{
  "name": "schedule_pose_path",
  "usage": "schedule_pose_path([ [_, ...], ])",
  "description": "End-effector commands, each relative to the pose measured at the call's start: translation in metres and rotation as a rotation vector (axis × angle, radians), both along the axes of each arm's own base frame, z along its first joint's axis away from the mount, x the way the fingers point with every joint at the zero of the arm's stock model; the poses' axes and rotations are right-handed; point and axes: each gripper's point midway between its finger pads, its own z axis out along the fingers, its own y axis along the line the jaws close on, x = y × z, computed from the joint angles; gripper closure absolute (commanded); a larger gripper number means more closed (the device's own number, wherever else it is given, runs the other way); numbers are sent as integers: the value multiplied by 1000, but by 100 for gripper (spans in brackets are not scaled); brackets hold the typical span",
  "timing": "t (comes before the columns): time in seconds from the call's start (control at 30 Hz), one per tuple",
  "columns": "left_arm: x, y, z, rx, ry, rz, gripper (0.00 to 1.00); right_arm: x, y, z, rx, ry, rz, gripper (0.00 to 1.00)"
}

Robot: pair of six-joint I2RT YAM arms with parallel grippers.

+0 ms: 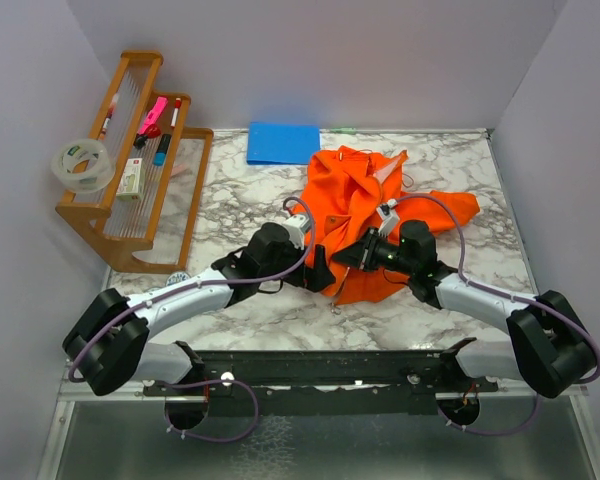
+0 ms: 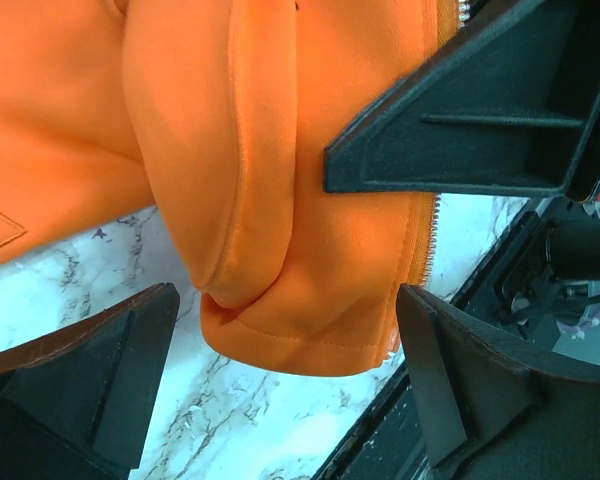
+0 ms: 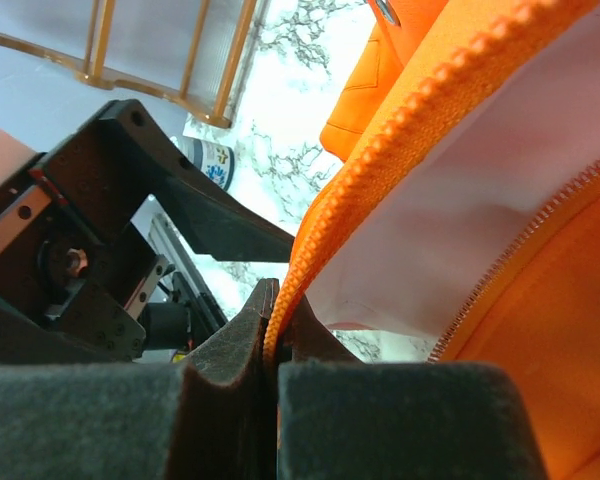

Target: Zip up the jacket

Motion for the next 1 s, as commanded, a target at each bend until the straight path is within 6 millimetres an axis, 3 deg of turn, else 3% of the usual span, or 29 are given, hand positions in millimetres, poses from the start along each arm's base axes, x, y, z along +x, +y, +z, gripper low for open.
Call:
schedule_pose_path([
  [0.0, -10, -17, 9, -39, -15, -97, 3, -9, 8, 17, 55, -38, 64, 100],
  [0.3, -22, -35, 4, -68, 12, -153, 5, -9, 10, 19, 63, -36, 70, 100],
  [0.97, -29, -52, 16, -146, 40, -201, 54, -5, 3, 6, 0, -17, 29, 97],
])
